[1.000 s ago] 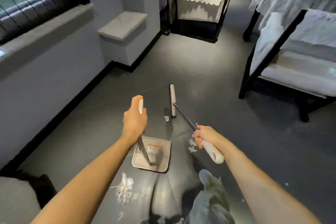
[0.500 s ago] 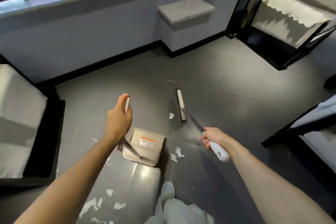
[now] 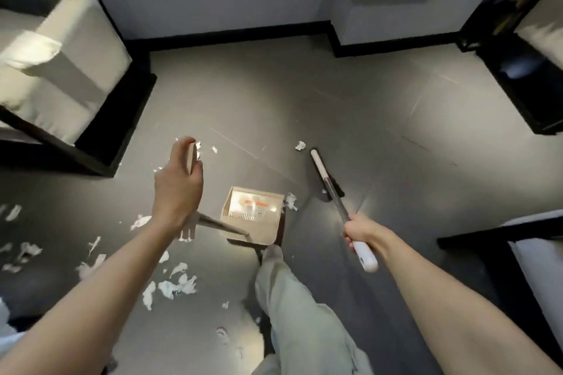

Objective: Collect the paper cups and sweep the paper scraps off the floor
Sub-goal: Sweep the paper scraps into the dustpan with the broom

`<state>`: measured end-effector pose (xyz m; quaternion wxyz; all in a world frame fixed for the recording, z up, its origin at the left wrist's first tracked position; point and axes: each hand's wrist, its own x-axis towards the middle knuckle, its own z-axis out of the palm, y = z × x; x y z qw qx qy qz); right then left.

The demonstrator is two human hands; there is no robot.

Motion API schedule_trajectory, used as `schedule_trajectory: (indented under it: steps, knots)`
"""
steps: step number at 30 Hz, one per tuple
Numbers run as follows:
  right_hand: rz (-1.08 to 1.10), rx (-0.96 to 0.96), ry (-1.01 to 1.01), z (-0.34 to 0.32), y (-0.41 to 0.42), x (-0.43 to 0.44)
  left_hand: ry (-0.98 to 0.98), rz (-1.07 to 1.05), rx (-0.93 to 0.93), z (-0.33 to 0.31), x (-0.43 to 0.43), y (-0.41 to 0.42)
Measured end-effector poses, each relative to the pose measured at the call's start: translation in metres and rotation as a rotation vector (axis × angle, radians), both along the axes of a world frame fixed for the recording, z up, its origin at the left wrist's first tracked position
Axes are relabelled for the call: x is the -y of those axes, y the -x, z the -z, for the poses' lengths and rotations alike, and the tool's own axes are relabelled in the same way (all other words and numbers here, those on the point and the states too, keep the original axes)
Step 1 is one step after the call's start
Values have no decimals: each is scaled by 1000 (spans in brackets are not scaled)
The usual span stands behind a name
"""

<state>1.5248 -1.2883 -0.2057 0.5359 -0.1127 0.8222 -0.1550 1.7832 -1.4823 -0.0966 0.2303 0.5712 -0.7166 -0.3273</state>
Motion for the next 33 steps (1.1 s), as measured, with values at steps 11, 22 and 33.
schedule_trajectory:
  steps: [11, 22, 33]
  knots:
    - [89, 289, 40, -41, 2, -28, -131, -115, -28, -15, -67, 14]
    - [-226, 19, 125, -46, 147, 65, -165, -176, 96, -4, -74, 61]
    - [-474, -144, 45, 18, 232, 192, -149, -141, 194, 44, -58, 77]
